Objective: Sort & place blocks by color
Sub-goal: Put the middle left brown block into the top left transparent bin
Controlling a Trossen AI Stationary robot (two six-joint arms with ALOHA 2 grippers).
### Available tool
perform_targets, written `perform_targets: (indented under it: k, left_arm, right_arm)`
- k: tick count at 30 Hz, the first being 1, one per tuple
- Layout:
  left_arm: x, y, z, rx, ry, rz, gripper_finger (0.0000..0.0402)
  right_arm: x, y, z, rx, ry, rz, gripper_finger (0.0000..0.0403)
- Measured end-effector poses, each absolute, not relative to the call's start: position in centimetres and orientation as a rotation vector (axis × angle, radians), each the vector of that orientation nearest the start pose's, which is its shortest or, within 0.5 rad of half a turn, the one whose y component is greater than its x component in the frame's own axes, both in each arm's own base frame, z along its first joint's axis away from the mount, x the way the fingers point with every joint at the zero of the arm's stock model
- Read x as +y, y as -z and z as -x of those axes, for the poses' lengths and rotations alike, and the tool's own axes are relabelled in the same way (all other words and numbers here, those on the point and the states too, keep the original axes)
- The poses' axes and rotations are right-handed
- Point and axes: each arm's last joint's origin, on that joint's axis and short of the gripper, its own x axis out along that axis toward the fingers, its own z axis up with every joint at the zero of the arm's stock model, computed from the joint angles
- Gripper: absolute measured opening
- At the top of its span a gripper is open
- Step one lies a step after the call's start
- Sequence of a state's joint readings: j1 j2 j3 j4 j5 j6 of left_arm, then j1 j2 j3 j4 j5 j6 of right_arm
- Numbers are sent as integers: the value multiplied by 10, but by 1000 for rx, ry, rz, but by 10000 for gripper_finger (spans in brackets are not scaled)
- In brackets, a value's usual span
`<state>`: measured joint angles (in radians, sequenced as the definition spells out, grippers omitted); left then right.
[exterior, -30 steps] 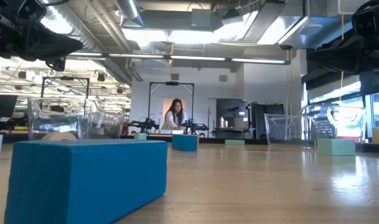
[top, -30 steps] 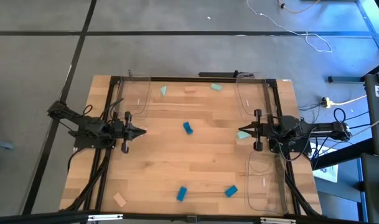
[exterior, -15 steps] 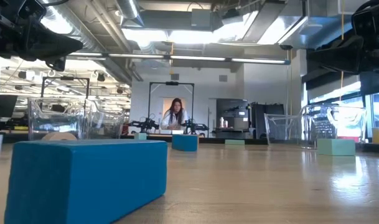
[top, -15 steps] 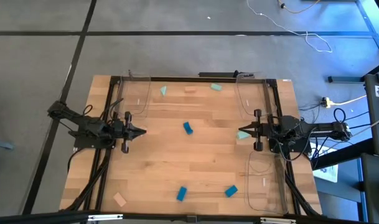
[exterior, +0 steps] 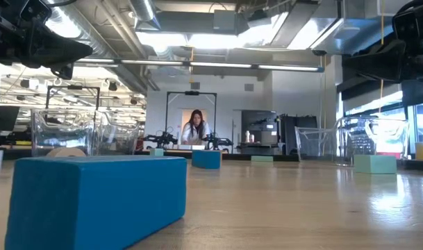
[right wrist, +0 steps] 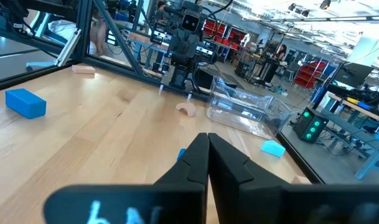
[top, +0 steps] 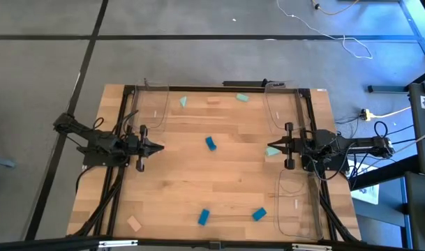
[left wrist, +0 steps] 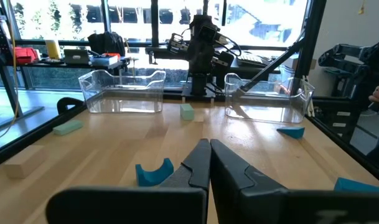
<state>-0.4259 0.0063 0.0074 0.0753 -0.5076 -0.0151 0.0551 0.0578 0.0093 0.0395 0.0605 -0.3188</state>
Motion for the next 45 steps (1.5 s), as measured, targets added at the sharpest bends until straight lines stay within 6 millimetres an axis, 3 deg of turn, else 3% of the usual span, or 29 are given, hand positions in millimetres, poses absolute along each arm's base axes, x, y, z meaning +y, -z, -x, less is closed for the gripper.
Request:
perform_targets:
  k: [22, 34, 45]
  left_arm:
    - [-24, -176, -90, -76, -120, 37, 0]
    - [-21, -238, -83, -97, -134, 25, 0]
    - [-32, -303, -107, 284, -174, 98, 0]
  right_arm:
    - [4, -165, -101, 15, 2, 317, 10]
    - [4, -165, -101, 15, 2, 316, 10]
    - [4, -165, -101, 14, 2, 316, 10]
